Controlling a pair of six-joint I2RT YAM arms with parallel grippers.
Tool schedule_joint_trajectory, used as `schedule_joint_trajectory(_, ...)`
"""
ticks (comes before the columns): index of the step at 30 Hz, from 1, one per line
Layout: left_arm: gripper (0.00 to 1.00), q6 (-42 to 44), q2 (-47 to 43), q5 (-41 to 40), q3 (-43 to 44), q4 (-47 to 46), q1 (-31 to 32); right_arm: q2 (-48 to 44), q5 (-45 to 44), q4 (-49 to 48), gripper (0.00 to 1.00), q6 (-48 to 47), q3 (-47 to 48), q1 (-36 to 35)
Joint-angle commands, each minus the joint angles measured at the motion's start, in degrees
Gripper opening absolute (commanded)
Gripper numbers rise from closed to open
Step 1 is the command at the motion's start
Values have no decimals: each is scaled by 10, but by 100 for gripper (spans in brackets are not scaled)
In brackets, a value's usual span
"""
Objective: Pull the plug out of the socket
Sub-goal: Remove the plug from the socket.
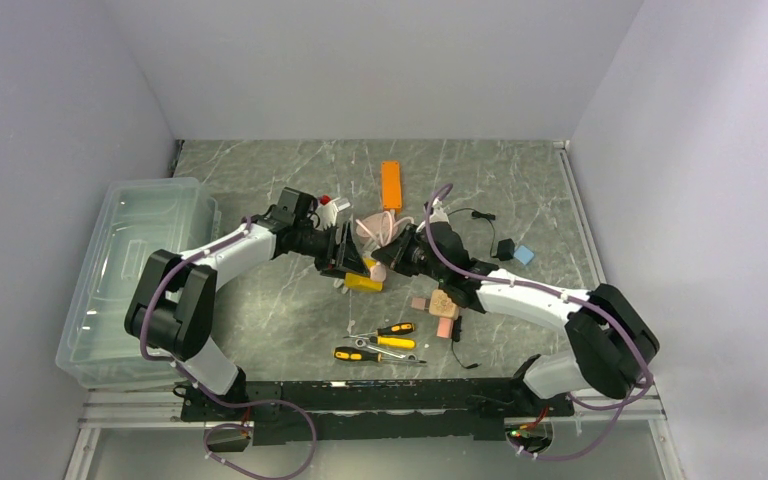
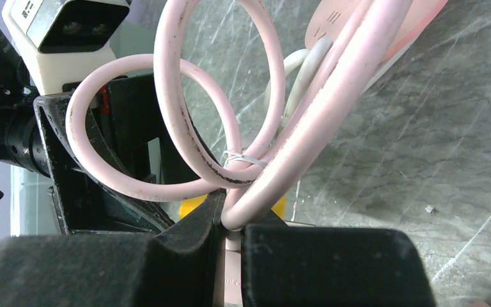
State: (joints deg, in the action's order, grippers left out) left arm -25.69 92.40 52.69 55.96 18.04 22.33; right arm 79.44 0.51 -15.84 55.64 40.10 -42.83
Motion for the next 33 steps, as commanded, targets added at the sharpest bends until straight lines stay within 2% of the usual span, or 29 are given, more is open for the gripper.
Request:
schedule_joint_trajectory(1, 0, 2, 0, -15, 10, 4, -19, -47, -3, -23, 0, -16, 15, 4)
schedule_joint_trajectory(6, 0, 11, -2, 2, 12, 2, -19, -41, -29, -4, 0, -8, 19, 5)
schedule_joint_trajectory(9, 0, 34, -2, 17, 25, 19, -19, -27, -25, 15, 0, -4, 31, 10)
schedule_joint_trajectory(13, 0, 40, -21, 43, 20, -6, -15, -3, -14, 38, 0, -3, 47, 20)
schedule_joint_trajectory(22, 0, 99, -31, 10, 48, 64, -10, 29, 15, 48, 0, -7, 80, 38)
schedule_joint_trajectory(26, 0, 83, -32, -14, 47, 66, -21, 27, 18, 42, 0, -12, 84, 38)
schedule_joint_trajectory(33, 0, 29, -21, 13, 24, 22, -65, 1, -3, 31, 0, -20, 60, 17)
